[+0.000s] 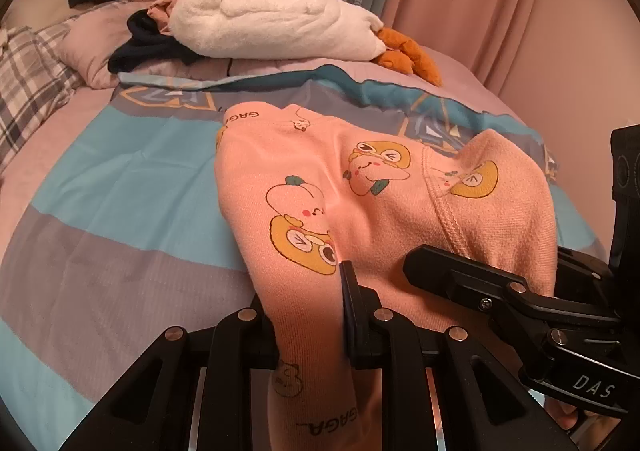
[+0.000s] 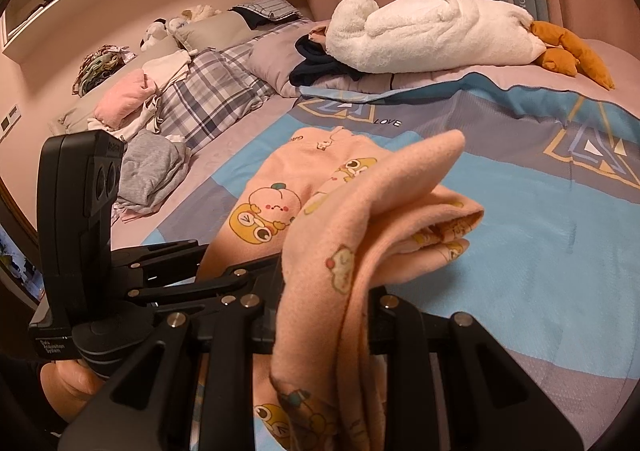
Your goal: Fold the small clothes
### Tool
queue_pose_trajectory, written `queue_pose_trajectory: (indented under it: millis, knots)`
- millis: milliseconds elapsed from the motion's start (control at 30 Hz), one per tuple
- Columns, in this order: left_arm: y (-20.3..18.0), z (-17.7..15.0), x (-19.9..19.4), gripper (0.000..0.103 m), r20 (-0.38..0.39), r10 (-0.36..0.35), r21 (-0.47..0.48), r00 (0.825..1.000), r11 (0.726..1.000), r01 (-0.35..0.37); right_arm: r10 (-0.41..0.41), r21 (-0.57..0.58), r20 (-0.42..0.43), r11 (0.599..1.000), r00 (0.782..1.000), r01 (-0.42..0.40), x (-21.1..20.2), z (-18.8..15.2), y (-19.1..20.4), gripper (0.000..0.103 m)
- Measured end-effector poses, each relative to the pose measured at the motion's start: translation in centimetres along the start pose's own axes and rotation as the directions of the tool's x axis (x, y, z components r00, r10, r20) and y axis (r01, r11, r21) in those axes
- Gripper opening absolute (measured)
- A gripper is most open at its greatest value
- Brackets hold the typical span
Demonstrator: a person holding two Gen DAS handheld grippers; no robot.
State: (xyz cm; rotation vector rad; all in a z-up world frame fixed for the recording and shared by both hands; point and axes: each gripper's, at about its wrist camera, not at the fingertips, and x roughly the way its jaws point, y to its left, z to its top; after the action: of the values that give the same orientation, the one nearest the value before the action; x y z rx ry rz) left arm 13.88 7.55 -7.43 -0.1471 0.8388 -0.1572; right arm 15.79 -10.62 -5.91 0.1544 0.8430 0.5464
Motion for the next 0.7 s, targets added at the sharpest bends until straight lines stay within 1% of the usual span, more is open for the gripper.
queue_pose_trajectory:
  millis: [700]
  knots:
    - [0.9,0.7,2.2,0.020,-0.024,0.016,0.000,1.000,1.000,-0.016,0.001,0.014,-0.021,1.000,1.000,-0.001,2.6,0.3,-0.8,0.025]
